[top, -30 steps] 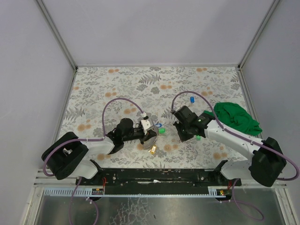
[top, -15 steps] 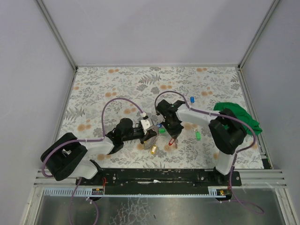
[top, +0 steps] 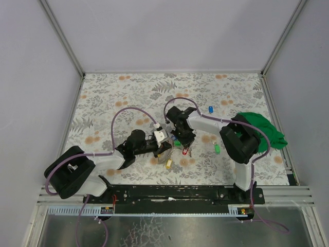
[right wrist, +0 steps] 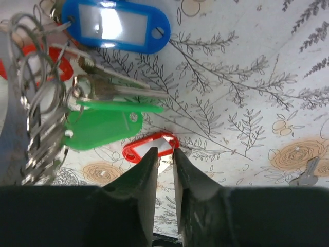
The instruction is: Put the keys on the keyring
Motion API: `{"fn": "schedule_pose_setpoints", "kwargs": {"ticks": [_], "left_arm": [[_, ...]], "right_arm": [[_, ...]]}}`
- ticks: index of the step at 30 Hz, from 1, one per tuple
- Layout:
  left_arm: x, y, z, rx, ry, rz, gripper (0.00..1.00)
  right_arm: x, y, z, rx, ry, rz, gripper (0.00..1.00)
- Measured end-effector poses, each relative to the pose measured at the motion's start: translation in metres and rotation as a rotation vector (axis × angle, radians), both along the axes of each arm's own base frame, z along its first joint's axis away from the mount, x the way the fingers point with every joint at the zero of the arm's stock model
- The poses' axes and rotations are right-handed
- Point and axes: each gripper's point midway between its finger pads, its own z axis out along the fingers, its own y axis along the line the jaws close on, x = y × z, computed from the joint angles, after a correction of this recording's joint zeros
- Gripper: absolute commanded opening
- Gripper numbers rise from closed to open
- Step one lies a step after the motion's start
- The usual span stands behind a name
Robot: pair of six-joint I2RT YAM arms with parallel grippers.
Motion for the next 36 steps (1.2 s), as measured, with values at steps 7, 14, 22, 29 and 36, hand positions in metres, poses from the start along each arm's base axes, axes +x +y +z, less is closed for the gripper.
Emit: {"fn": "schedule_pose_setpoints", "kwargs": {"ticks": [7, 14, 22, 29, 36], "left_arm": [[0.002, 0.001, 0.0, 0.003, -0.003, 0.014, 0.0], [0.003, 0.001, -0.001, 0.003, 0.0, 0.024, 0.0], [0.003, 0.001, 0.0, 0.002, 0.004, 0.026, 0.0], [0.004, 0.002, -0.001, 0.002, 0.004, 0.03, 0.0], [0.004, 0.002, -0.001, 0.002, 0.004, 0.03, 0.0]], "right_arm": [[-0.006, -0.006, 0.029, 0.133, -0.134, -0.011, 0.34], [-0.015, -0.013, 0.034, 0.332, -0.336, -0.022, 0.34], [-0.024, -0.028, 0.004, 0.484, -0.517, -0.04, 0.32], [-0.013, -0.024, 0.015, 0.617, -0.697, -0.031, 0.28], [-0.006, -0.016, 0.022, 0.683, -0.764, -0.021, 0.28]]}}
